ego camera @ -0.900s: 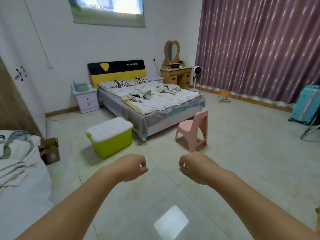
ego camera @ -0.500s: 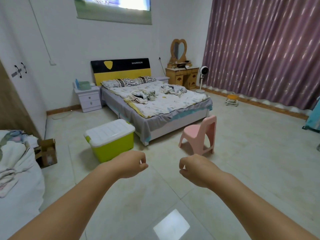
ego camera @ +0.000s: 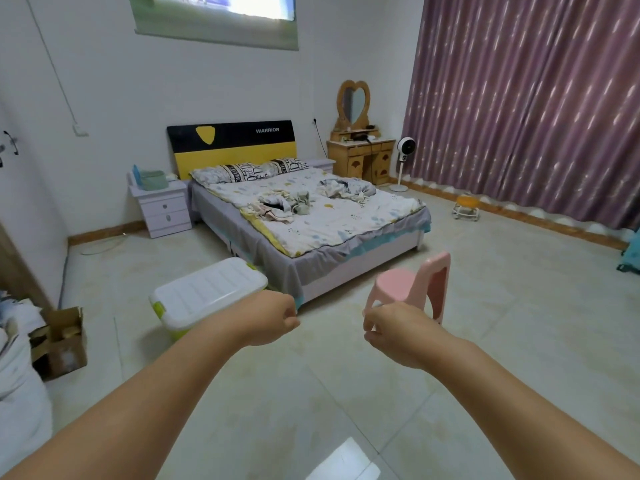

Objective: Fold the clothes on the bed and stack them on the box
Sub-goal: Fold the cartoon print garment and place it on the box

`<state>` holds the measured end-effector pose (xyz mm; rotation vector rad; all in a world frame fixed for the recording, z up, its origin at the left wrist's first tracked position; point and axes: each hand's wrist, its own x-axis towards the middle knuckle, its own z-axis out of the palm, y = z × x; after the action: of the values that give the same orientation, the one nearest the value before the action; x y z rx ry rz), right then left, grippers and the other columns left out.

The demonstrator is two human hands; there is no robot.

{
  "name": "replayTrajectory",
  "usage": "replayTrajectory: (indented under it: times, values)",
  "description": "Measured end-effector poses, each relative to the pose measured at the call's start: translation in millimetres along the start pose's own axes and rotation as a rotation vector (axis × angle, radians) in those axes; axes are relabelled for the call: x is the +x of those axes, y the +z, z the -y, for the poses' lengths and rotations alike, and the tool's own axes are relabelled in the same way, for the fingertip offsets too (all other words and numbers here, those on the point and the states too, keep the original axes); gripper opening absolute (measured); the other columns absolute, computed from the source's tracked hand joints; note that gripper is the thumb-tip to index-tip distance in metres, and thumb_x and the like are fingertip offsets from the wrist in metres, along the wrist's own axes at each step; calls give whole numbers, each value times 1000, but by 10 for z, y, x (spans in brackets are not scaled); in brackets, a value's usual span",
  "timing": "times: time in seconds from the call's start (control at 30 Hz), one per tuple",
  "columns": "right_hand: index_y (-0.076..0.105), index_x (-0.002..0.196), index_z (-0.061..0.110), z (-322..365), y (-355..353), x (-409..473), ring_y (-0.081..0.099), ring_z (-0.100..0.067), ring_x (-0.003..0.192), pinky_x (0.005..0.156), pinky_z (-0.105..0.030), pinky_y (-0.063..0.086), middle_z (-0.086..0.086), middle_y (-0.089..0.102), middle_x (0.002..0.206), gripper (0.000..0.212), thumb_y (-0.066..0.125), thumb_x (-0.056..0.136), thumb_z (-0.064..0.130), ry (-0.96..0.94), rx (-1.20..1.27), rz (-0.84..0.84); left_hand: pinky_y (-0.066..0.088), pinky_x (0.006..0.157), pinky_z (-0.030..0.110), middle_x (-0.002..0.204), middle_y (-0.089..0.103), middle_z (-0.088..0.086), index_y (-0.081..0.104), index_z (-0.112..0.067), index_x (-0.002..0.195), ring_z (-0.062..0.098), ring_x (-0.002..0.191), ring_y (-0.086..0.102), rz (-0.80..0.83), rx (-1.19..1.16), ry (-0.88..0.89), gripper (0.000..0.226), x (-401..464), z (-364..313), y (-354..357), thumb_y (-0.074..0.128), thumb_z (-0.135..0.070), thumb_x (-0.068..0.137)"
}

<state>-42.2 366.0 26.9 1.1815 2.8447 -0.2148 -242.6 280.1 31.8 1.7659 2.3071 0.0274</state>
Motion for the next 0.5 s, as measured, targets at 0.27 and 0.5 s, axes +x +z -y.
replayTrajectory:
  times: [0.27,0.5]
  values:
    - [62,109,13,-291,-98,1114,57,-27,100,86,-38,51,-6,63,109,27,44,95,29,-9,-3,-11,46,83,31,107,63,1,58,-18,107,18,96,57,-7,-3,6,24,1037,213,-189,45,-36,96]
    - [62,108,12,-805,-325,2100,59,-27,98,81,-35,49,-7,65,105,26,43,95,25,-45,-8,-50,48,84,31,110,63,0,59,-20,110,17,97,57,-31,2,-3,25,2075,136,-459,45,-35,96]
